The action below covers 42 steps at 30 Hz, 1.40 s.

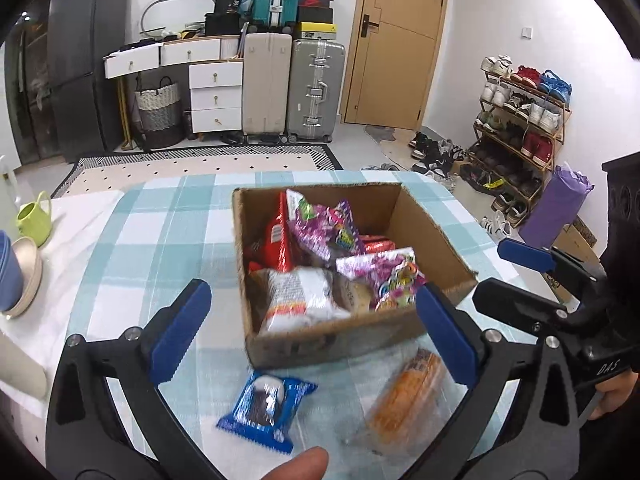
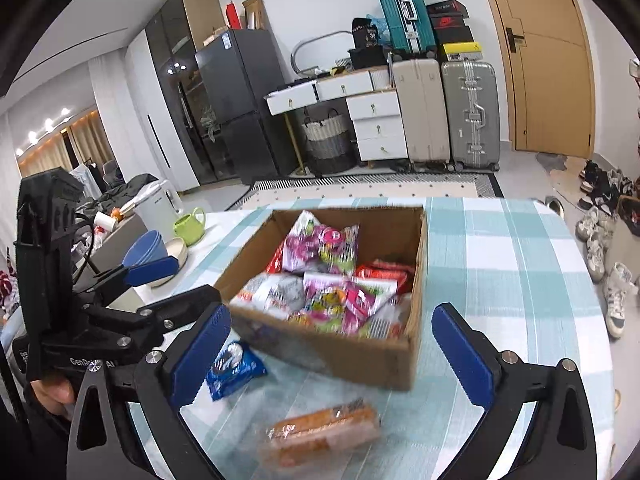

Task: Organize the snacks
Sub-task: 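Move both open tools down toward the blue biscuit pack and bread roll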

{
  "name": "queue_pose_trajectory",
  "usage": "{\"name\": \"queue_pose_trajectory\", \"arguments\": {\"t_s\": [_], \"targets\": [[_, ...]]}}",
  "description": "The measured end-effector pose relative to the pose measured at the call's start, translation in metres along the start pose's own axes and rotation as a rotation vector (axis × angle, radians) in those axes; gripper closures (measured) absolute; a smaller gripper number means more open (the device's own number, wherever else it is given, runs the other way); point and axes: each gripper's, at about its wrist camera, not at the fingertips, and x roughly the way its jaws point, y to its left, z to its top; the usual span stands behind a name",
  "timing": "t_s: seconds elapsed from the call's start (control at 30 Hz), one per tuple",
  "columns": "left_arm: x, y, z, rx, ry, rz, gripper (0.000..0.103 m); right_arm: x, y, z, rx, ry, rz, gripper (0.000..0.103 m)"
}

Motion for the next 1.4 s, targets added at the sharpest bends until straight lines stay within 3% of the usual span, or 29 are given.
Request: {"name": "queue_pose_trajectory", "arguments": {"t_s": [0.27, 0.53, 0.97, 1.4], "targets": [[-0.041, 0.019, -0.032, -0.029, 0.005, 0.046, 0.001, -0.006, 0.006, -0.027, 0.050, 0.037, -0.054, 0.001], [-0.058, 0.033, -0.059, -0.050, 0.036, 0.081, 0.001, -0.002, -0.001, -0.061, 0.099, 0.101, -0.079, 0.001], [-0.034, 0.040, -0.093, -0.085, 0.121, 0.080, 0.001, 0.021, -0.004, -0.091, 0.151, 0.184, -0.091, 0.001], [-0.013, 0.044, -0.106, -0.071, 0.163, 0.108, 0.001, 0.050, 0.008, -0.096, 0.158, 0.221, -0.080, 0.001]]}}
